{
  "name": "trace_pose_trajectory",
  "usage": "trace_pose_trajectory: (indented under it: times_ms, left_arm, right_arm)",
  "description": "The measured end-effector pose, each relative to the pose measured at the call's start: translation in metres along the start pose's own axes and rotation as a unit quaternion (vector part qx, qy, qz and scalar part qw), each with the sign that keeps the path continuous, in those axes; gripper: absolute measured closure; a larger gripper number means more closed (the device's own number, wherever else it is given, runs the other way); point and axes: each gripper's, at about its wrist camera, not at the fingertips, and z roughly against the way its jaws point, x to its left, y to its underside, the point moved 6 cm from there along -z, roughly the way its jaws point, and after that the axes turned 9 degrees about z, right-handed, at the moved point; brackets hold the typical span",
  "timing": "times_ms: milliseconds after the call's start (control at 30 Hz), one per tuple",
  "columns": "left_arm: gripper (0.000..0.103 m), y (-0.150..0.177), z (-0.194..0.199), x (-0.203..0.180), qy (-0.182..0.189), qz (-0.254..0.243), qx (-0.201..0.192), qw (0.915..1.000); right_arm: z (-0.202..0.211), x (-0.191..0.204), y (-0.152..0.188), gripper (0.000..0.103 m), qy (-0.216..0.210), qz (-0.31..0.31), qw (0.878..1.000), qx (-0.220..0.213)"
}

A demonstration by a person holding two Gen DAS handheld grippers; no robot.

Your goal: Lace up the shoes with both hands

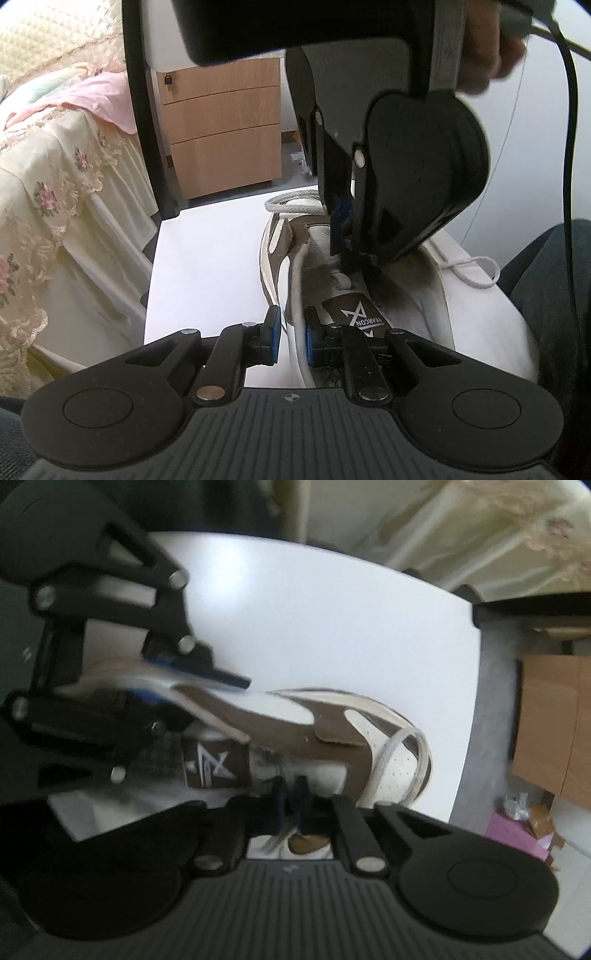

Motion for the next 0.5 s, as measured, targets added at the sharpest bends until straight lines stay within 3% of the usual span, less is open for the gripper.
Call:
trace_pose_trajectory:
  times_ms: [100,267,400,500]
  left_arm:
    - [0.089,0.001,0.000,-0.002,-0.005,-0.007,0.001,1.0000]
    - [0.091,0.002,-0.002,-0.009,-0.024,-0.026,0.000,0.9994]
    - [0.091,0.005,-0.002,-0.016,-0.043,-0.044,-0.004,0.9981]
    - [0.091,0.004,-0.003,-0.016,-0.046,-0.046,-0.003,0.9979]
  right_arm:
    - [0.015,-0.007,0.009,0.100,0.011,-0.101,0.993,-0.058]
    - [0.045,-0.012,0.019,0.101,0.005,-0.215,0.967,-0.134]
    - [0.075,-0.002,0.018,0.101,0.007,-0.238,0.953,-0.187]
    - [0.100,-0.003,0.018,0.101,0.011,-0.264,0.933,-0.242]
